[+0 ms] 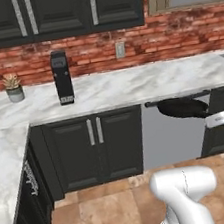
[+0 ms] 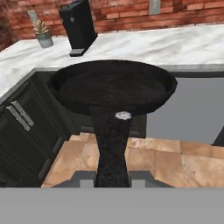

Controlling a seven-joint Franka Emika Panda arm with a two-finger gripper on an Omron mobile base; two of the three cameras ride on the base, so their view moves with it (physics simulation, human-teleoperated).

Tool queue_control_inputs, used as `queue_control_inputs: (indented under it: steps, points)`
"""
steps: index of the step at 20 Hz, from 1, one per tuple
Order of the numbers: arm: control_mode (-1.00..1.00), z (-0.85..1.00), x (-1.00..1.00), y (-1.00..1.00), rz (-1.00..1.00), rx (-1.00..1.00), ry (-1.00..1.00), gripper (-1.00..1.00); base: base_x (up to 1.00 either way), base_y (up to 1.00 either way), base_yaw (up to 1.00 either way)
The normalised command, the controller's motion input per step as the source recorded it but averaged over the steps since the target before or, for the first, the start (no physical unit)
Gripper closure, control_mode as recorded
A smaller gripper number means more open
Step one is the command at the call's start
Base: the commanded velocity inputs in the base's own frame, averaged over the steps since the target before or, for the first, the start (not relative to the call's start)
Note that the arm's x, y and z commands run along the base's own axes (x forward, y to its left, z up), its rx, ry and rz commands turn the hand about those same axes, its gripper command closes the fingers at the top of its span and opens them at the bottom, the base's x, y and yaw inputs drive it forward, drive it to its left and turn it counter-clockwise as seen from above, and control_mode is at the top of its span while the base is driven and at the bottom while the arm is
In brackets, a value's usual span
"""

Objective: Move the pot and pan from the stove into the sink.

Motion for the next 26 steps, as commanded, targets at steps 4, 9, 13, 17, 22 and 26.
queue_control_inputs:
  steps: [4,9,13,17,22,26]
  points:
    - [1.00,0.00,0.00,0.00,0.00,0.00,0.00,1.00,0.91,0.40,0.00]
    - [1.00,0.00,0.00,0.00,0.00,0.00,0.00,1.00,0.39,0.21,-0.01]
    - [1.00,0.00,0.00,0.00,0.00,0.00,0.00,1.00,0.02,-0.08,0.00]
    - [1.00,0.00,0.00,0.00,0.00,0.00,0.00,1.00,0.23,-0.51,0.00]
    - [1.00,0.00,0.00,0.00,0.00,0.00,0.00,1.00,0.42,-0.66,0.00]
    - [1.00,0.00,0.00,0.00,0.00,0.00,0.00,1.00,0.47,-0.71,0.00]
